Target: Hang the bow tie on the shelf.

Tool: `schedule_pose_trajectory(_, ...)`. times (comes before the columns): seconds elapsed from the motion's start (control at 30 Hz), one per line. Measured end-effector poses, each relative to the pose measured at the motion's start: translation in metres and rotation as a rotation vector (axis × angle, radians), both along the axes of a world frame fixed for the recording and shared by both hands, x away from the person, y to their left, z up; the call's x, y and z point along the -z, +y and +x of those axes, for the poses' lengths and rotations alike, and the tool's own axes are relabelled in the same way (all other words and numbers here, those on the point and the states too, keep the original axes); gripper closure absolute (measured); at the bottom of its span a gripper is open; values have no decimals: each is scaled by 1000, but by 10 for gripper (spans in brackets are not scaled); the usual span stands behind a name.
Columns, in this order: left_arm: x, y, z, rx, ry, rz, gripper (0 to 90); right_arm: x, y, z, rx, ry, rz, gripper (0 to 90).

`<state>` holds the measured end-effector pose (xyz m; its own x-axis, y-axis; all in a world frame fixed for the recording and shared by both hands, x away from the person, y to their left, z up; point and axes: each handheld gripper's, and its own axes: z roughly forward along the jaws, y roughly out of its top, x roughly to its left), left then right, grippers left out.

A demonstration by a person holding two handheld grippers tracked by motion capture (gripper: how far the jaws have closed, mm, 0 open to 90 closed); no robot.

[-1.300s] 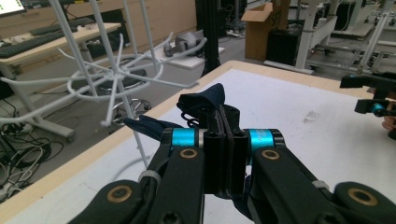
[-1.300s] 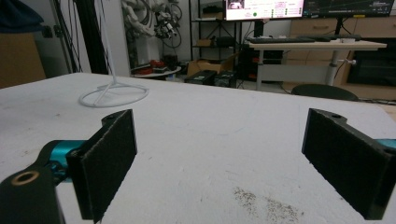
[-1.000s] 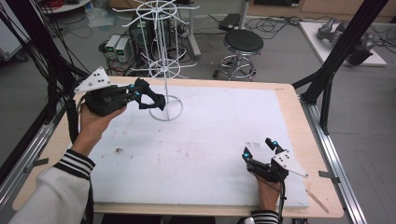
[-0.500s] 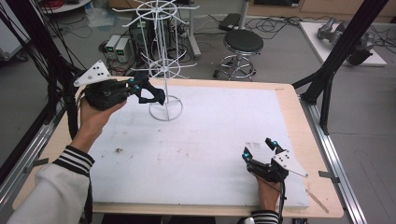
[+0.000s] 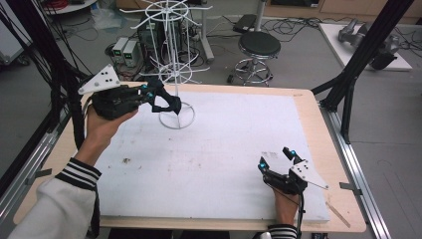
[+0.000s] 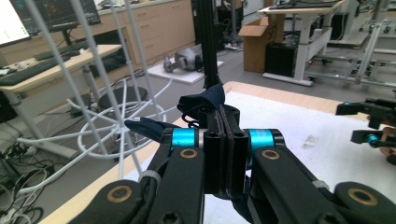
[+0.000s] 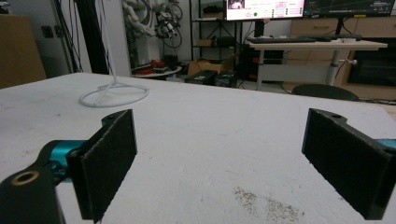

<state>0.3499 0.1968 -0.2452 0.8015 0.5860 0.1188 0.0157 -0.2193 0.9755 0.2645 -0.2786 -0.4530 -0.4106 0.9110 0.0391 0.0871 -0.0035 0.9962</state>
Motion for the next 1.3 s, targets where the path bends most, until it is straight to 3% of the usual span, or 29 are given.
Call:
schedule_pose_trajectory(0.43, -4, -18, 7, 22, -11, -19, 881, 0, 0, 0, -1, 0, 0, 93)
schedule_pose_trajectory(0.77, 6, -28, 27, -5, 12, -12, 882, 0, 0, 0, -1, 3, 5, 93)
schedule_pose_trajectory(1.3, 19, -33, 41, -63, 32, 34, 882, 0, 0, 0, -3, 2, 3, 93)
